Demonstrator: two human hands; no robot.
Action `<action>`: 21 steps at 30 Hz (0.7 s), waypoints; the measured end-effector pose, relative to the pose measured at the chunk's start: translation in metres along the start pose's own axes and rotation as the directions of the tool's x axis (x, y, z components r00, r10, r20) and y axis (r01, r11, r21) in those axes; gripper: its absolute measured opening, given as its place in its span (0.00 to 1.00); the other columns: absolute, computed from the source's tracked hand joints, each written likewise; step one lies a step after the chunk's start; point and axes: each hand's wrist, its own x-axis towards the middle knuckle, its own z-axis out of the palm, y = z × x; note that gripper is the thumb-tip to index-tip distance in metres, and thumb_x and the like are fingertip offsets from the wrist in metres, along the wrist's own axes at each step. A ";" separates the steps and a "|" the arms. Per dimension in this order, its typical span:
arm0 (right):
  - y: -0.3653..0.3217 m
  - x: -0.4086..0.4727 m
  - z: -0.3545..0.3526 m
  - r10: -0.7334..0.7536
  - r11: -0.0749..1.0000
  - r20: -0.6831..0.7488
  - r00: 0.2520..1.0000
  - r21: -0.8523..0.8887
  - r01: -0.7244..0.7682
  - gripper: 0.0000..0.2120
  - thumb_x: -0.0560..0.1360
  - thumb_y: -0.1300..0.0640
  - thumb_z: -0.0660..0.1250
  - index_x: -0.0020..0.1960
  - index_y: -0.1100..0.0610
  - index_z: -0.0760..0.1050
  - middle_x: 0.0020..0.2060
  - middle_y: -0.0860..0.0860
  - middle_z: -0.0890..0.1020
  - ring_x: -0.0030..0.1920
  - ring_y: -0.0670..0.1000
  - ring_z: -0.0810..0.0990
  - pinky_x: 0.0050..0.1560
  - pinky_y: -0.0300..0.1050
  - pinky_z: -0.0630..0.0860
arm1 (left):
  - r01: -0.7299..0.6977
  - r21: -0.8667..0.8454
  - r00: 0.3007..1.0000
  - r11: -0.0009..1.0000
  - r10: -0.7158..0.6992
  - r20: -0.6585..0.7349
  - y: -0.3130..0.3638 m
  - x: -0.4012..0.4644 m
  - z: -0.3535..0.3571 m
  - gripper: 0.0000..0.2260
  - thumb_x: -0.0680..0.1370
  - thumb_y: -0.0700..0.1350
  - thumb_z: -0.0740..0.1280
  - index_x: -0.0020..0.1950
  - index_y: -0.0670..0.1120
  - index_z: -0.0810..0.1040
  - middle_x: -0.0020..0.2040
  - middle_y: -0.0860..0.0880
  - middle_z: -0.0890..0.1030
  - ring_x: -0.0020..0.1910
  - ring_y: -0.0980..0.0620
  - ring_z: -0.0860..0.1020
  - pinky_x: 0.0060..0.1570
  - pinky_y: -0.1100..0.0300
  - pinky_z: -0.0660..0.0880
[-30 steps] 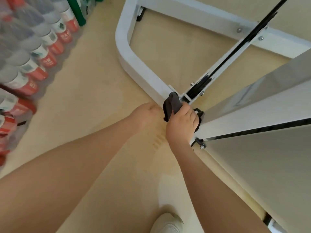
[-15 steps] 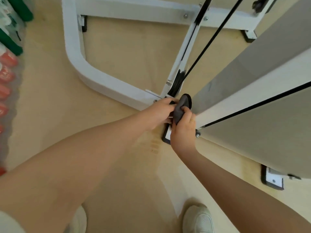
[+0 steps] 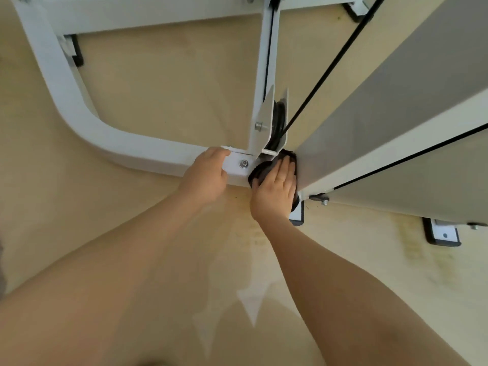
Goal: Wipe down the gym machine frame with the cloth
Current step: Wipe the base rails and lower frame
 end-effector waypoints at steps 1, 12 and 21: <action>0.003 0.002 0.004 -0.049 0.997 0.050 0.998 -0.063 0.052 0.36 0.80 0.45 0.50 0.74 0.65 0.35 0.75 0.57 0.39 0.75 0.54 0.37 0.72 0.47 0.33 | -0.013 0.101 0.999 0.995 0.010 0.035 -0.008 0.003 -0.001 0.23 0.77 0.36 0.56 0.73 0.42 0.61 0.74 0.44 0.60 0.72 0.46 0.59 0.67 0.56 0.57; 0.017 -0.026 0.010 -0.215 0.931 0.101 0.971 -0.278 0.235 0.31 0.78 0.66 0.48 0.74 0.62 0.32 0.75 0.57 0.37 0.75 0.55 0.37 0.72 0.48 0.35 | -0.073 0.390 0.990 0.918 0.021 0.137 -0.034 0.001 0.003 0.29 0.77 0.39 0.57 0.76 0.46 0.49 0.77 0.47 0.45 0.75 0.47 0.45 0.72 0.55 0.45; 0.016 -0.007 0.005 -0.243 0.925 0.060 0.968 -0.286 0.250 0.32 0.78 0.66 0.51 0.76 0.60 0.38 0.76 0.54 0.42 0.75 0.52 0.40 0.71 0.45 0.35 | -0.049 0.393 0.990 0.918 -0.008 0.141 -0.032 0.001 0.005 0.30 0.77 0.39 0.57 0.76 0.47 0.47 0.77 0.47 0.43 0.75 0.48 0.44 0.72 0.55 0.43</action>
